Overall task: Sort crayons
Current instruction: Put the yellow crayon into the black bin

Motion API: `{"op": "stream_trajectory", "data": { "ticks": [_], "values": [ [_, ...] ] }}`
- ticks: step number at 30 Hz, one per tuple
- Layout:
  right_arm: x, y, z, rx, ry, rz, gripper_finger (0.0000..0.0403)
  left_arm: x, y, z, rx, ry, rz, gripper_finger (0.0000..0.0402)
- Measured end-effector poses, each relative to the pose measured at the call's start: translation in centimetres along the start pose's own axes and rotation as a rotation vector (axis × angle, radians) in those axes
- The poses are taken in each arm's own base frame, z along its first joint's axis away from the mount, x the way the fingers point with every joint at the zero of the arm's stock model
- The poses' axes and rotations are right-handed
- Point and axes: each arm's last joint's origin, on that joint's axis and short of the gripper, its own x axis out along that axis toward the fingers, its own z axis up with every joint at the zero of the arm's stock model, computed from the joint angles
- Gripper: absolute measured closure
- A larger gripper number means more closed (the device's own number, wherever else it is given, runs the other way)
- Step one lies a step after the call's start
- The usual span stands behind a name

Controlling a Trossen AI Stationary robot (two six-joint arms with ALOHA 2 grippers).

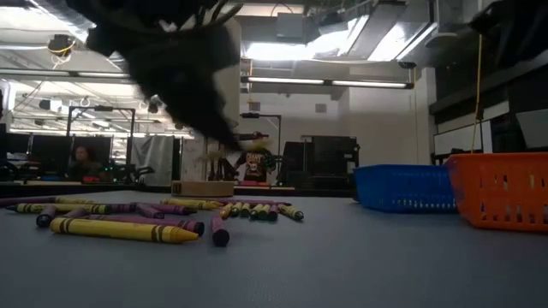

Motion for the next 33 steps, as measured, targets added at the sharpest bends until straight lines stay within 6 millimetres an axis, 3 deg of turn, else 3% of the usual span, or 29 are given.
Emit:
{"op": "stream_trajectory", "data": {
  "ticks": [8, 16, 24, 33],
  "values": [
    [0.0, -0.3, 0.2, -0.008, -0.07, -0.101, 0.029, -0.7, 1.5, 4.8, 0.027, -0.384, 0.138, 0.0396],
    [0.0, -0.2, 0.5, 0.003, -0.101, -0.105, 0.029, -0.8, 4.2, 6.8, -0.023, -0.616, 0.196, 0.0396],
    [-0.1, 0.0, 0.7, 0.003, -0.127, -0.091, 0.029, 3.8, 6.4, 7.7, -0.038, -0.687, 0.198, 0.0396],
    [-0.1, 0.0, 0.9, 0.01, -0.14, -0.083, 0.029, 11.0, 8.8, 11.4, -0.044, -0.718, 0.207, 0.0396]
  ]
}}
